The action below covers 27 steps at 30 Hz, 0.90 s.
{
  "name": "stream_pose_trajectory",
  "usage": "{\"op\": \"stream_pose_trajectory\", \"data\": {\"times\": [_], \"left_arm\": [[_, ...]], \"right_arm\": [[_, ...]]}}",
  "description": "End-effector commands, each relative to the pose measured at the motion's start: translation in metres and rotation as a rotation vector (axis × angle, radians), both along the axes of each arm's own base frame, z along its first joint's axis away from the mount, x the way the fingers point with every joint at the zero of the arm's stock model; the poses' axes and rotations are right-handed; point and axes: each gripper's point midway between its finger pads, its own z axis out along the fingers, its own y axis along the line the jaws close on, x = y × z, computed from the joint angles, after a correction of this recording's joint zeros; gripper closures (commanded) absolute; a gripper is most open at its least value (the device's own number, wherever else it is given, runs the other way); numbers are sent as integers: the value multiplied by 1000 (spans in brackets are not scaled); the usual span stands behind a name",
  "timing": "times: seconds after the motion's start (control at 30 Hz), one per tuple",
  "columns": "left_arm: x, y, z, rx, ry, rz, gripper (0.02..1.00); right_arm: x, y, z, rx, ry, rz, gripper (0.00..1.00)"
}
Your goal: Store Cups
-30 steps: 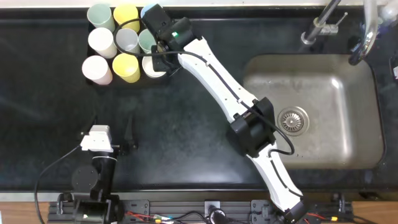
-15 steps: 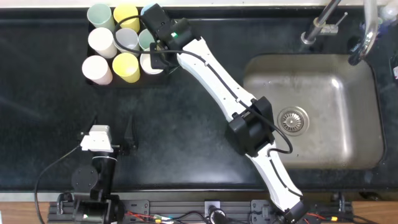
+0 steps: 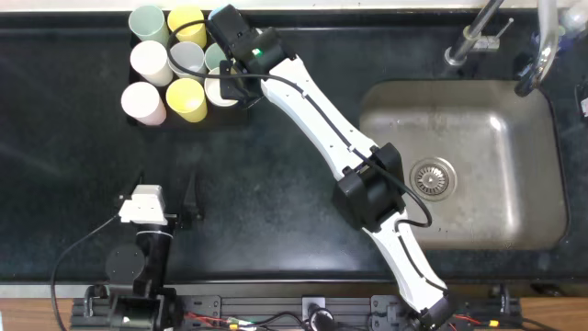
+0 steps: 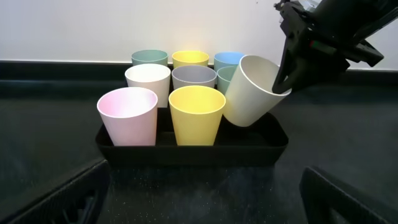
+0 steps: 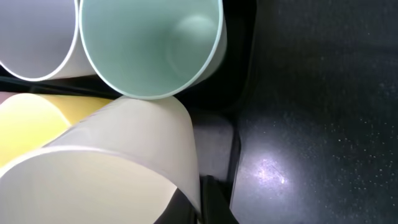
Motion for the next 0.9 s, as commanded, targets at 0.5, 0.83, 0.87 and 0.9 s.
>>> {"op": "stream_pose_trajectory", "data": {"times": [0.5,0.83,0.87,0.9], "left_arm": [[-1,-3,0,15,-6,-13,18],[-1,-3,0,16,-6,-14,18],[-1,-3,0,15,-6,-13,18],[-1,-3,0,16,-6,-14,18]], "right_arm": [[-6,-8,-17,-53,38,-31,952],[-7,-20,-35,-111,58,-113,956],[-9,-20,-39,-117,63,-112,956],[-9,-21,-42,-121,68,-112,954]]}}
